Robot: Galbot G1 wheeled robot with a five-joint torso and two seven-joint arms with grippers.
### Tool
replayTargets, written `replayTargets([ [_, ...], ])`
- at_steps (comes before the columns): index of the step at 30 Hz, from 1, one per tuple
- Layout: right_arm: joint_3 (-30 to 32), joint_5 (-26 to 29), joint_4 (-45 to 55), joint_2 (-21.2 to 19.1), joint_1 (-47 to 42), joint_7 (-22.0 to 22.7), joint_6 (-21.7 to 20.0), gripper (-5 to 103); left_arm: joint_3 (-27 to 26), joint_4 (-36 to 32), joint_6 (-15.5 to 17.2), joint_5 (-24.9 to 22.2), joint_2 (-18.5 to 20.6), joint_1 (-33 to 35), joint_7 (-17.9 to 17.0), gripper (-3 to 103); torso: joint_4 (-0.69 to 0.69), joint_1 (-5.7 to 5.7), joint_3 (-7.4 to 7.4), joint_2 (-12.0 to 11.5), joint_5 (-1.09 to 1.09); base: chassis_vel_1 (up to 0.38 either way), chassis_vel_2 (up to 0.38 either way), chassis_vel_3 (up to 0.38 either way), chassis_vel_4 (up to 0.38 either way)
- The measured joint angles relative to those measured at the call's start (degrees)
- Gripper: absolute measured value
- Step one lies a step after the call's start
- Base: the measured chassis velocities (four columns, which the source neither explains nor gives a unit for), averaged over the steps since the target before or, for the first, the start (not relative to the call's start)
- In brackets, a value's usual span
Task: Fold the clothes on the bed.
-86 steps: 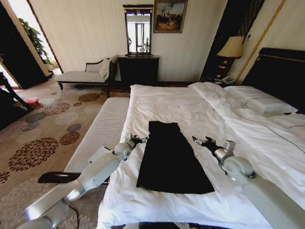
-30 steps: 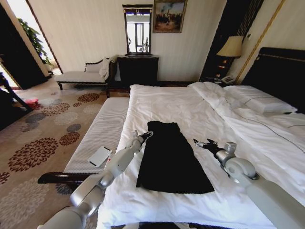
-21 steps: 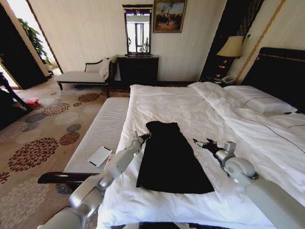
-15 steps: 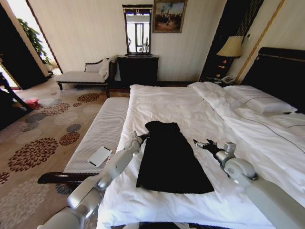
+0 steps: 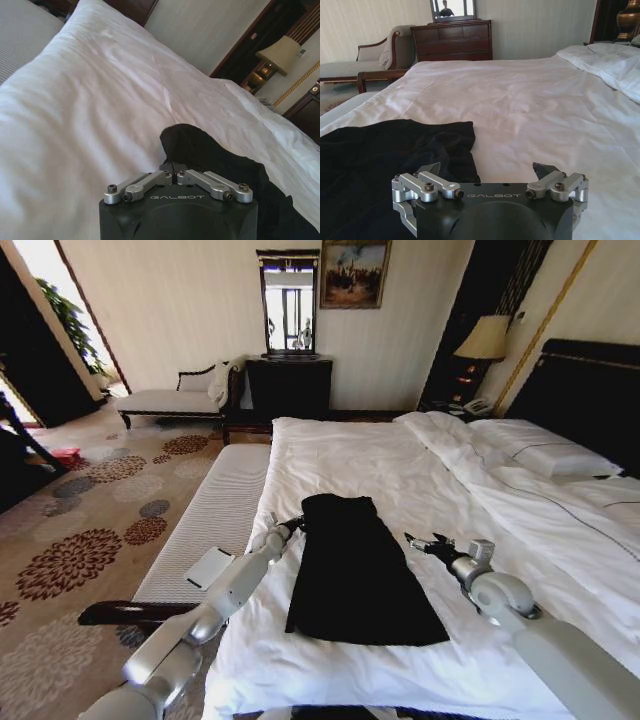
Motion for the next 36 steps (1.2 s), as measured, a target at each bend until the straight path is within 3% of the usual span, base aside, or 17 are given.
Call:
replayTargets([
  [1,0.0,0.0,0.0,0.0,0.0,0.0,0.0,100,0.0,0.0,0.0,0.0,0.0,0.0,0.0,0,0.0,0.0,0.0,0.0,0.0,0.0,0.0,0.0,0.0],
  [5,-0.23,-0.13,0.02,0.45,0.27,-0.13,0.02,100,1.32,-6.57,1.49,-3.63,5.94,0.19,-2.6,0,0.01,0.0,0.0,0.0,0.0,0.0,0.0,0.0,0.0],
  [11,-0.38,-0.33,0.25,0.76,0.25,-0.31,0.07,100,1.84,-6.72,1.92,-4.33,6.59,-0.85,-3.19,0,-0.01,0.0,0.0,0.0,0.01,0.0,0.0,0.0,0.0],
  [22,1.23,-0.55,0.77,0.49,-1.83,-0.77,0.3,100,3.6,-4.45,2.75,-4.32,-1.77,-4.35,-6.35,0,-0.02,0.0,0.0,0.0,0.02,0.0,0.0,0.0,0.0],
  [30,3.61,-1.2,1.19,0.86,-4.77,-1.76,0.67,100,5.16,1.21,3.18,-3.04,-10.69,-7.38,-9.33,0,-0.02,0.0,0.0,0.0,0.04,0.0,0.0,0.0,0.0],
  [36,4.95,-1.21,1.36,0.81,-5.76,-2.24,0.85,100,7.33,3.86,3.38,-0.8,-12.19,-7.46,-10.1,0,-0.01,0.0,0.0,0.0,0.03,0.0,0.0,0.0,0.0],
])
